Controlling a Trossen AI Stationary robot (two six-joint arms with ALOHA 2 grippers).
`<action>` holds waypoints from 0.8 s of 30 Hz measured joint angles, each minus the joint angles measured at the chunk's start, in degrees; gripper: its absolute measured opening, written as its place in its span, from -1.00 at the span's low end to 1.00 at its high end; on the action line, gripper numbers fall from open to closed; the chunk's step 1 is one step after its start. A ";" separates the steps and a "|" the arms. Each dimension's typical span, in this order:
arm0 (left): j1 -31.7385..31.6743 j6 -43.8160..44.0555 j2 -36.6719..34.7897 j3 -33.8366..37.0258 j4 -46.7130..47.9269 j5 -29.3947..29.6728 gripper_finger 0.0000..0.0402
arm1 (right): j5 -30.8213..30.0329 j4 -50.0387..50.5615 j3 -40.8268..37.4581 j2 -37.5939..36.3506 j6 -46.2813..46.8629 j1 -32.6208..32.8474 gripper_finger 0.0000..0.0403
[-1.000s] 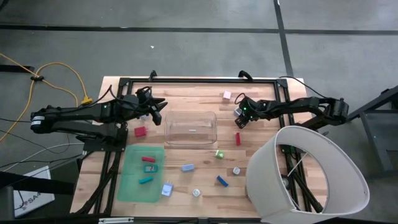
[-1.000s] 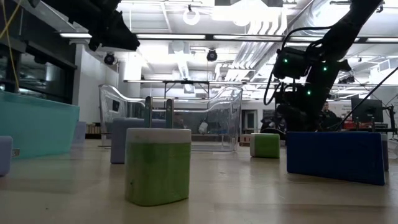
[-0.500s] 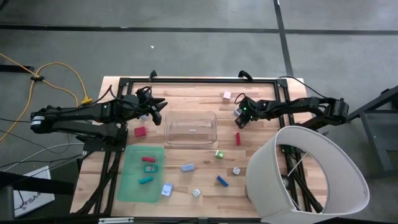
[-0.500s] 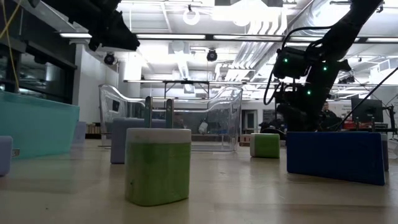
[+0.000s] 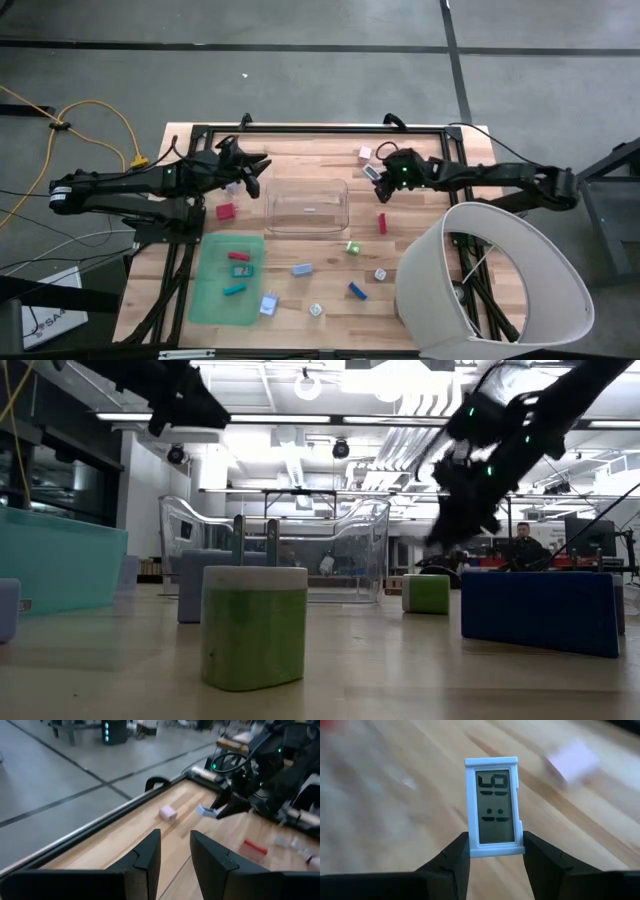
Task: Pick & Place Office items
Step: Put the white digital clock into the green bin
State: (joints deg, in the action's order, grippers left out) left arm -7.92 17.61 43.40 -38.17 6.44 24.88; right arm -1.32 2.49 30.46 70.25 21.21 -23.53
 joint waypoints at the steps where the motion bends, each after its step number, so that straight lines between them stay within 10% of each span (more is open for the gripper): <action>1: 0.00 0.00 0.00 0.00 -0.86 -0.01 -0.50 | 1.56 -1.23 0.00 -1.37 0.03 0.30 -0.30; 24: 6.64 -3.93 5.50 -0.04 -4.62 -4.71 -0.50 | 12.43 -37.03 0.02 2.38 4.59 14.21 -0.30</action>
State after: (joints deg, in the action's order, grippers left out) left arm -1.28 13.67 48.90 -38.22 1.82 20.17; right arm 11.10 -34.54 30.48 72.63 25.80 -9.32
